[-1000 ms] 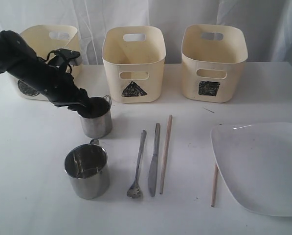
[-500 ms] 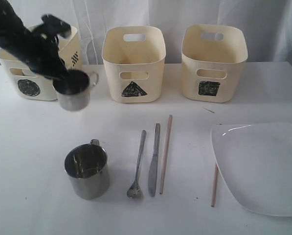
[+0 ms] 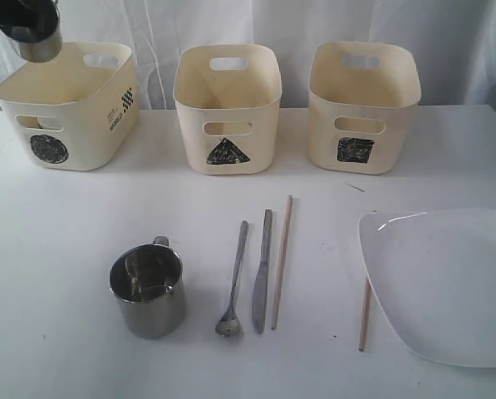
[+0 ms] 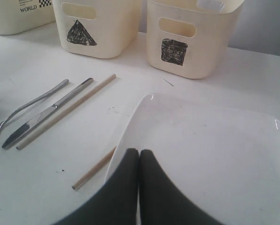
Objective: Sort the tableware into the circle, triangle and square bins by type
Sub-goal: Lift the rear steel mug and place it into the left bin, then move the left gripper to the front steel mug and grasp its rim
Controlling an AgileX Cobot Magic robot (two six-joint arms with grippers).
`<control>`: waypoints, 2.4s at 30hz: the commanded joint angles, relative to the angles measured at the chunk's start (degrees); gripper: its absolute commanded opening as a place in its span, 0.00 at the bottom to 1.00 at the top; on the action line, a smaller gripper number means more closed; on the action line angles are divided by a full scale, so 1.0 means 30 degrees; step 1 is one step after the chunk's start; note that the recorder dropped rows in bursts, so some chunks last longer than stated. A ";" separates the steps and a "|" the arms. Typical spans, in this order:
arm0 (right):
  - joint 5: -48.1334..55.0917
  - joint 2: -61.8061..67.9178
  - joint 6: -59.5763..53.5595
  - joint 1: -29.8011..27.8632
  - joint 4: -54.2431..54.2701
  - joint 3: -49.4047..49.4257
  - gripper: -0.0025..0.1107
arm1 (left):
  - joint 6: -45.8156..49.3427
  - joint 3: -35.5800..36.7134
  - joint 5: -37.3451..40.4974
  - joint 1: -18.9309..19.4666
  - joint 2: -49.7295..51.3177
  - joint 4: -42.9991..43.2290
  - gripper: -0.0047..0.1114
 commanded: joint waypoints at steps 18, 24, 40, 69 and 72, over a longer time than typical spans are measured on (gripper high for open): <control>-0.0115 -0.0120 -0.0038 -0.0151 0.0048 0.0109 0.02 | 0.3750 0.1271 0.8074 0.0052 -0.2491 -0.6625 0.39; -0.0115 -0.0120 -0.0038 -0.0151 0.0048 0.0109 0.02 | 0.6743 0.9774 0.9323 -0.1119 -0.8833 -1.1374 0.32; -0.0115 -0.0120 -0.0038 -0.0151 0.0048 0.0109 0.02 | 0.7133 1.6983 0.7237 -0.5111 -1.0905 -1.2261 0.56; -0.0115 -0.0120 -0.0038 -0.0151 0.0048 0.0109 0.02 | 0.7442 1.6983 0.8983 -0.5111 -0.7616 -1.3894 0.56; -0.0115 -0.0120 -0.0038 -0.0151 0.0048 0.0109 0.02 | 0.7505 1.6983 0.8983 -0.5111 -0.7174 -1.3894 0.56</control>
